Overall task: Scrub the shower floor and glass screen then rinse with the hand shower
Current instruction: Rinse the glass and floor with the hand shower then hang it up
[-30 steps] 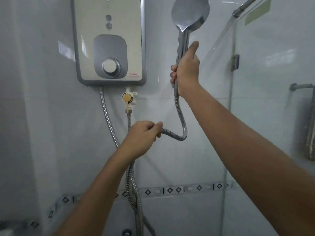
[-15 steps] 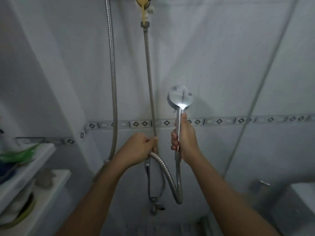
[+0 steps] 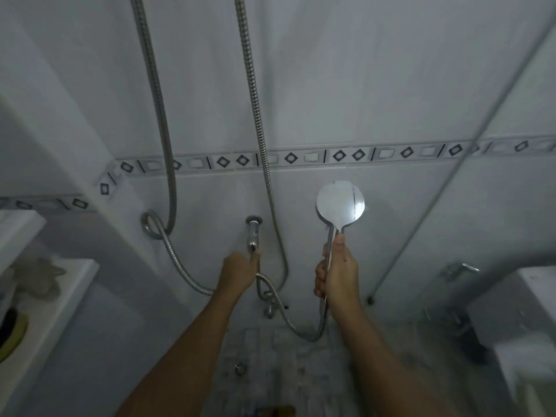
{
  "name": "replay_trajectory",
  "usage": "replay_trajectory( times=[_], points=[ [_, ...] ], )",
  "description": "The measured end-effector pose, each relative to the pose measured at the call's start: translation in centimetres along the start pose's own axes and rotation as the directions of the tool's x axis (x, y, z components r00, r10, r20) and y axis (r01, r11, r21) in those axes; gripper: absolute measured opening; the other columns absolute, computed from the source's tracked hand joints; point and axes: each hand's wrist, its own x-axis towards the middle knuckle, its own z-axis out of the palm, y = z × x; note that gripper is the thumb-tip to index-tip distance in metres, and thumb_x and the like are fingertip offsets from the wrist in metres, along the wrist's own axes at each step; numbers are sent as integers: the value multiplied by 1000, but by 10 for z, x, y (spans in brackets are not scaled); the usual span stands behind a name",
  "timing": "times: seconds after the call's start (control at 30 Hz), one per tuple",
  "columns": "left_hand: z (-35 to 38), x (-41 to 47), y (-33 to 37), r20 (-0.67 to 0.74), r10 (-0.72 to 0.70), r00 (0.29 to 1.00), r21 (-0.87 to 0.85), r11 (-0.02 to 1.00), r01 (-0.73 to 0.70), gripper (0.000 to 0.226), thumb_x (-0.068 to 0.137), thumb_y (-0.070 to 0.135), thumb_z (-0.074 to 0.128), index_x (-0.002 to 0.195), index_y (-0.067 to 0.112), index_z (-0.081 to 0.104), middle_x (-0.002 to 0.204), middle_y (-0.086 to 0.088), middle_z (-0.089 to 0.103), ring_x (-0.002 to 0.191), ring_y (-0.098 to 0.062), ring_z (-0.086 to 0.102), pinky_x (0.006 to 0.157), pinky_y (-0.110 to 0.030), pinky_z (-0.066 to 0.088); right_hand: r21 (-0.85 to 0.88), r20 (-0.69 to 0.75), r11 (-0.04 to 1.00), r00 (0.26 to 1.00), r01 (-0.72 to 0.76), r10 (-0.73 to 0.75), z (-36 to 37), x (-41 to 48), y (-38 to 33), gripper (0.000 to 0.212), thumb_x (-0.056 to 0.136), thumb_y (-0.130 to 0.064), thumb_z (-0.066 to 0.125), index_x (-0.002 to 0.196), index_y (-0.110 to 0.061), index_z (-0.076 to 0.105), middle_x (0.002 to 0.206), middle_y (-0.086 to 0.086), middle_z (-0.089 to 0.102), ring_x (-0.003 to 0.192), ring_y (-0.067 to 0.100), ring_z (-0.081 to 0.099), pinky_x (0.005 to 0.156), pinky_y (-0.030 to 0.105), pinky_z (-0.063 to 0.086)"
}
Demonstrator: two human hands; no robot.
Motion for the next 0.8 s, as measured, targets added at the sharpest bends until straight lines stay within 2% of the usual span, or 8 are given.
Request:
replay_trajectory(
  times=[0.1,0.27,0.37,0.53,0.63,0.73,0.77,0.8],
  points=[
    [21,15,-7,-12,-37,999,-4,999,37,74,95,67,43,85,-3,66,89,-22,69,83,-34,68,65,-33,46,7,-27,1000,999,-26,26,-7,3,5,53,93,-67,35,77,-17,44,48,2,33,37,14,29,42,23,30],
    [44,20,-14,-77,-84,994,-6,996,84,72,100,62,34,79,2,66,89,-21,69,84,-35,68,68,-34,47,10,-66,1000,998,-14,15,-17,5,11,57,81,-74,38,76,-17,44,48,2,32,37,14,28,42,24,29],
    [47,24,-13,-62,-53,997,-17,999,52,68,104,56,30,75,5,65,86,-19,68,84,-34,67,71,-36,48,15,-84,1000,996,-17,19,-21,8,15,53,91,-67,37,76,-17,45,49,2,32,39,14,28,42,24,28],
    [51,26,-9,-43,-16,999,-83,996,12,66,105,51,28,86,8,74,94,-17,72,91,-33,67,81,-37,50,10,-74,1000,997,14,-13,-20,4,18,49,97,-59,36,77,-15,44,50,4,31,39,14,27,41,22,28],
    [46,22,-7,-16,32,999,48,998,-31,63,102,54,32,94,6,73,100,-19,72,95,-35,68,84,-39,54,-21,-68,998,996,55,-56,-23,0,17,53,88,-67,38,78,-15,44,51,5,32,39,14,28,41,23,28],
    [23,10,13,-64,172,983,238,959,-152,67,96,66,37,111,6,64,99,-18,71,90,-35,67,74,-36,51,-39,-92,993,990,107,-110,-33,-4,4,52,89,-65,40,81,-15,45,54,6,30,42,14,27,42,25,26],
    [11,6,26,-102,243,965,286,936,-205,74,92,75,34,109,8,63,93,-16,71,85,-33,67,71,-35,51,-38,-110,991,985,127,-131,-37,-4,-5,50,92,-63,39,82,-14,45,56,7,30,42,14,28,42,25,26],
    [-1,2,41,-135,305,943,331,911,-247,81,88,81,30,98,9,65,84,-12,70,78,-31,67,69,-34,52,-34,-125,988,980,149,-152,-40,-3,-14,49,95,-60,39,84,-13,45,56,7,31,42,14,28,42,25,26]
  ],
)
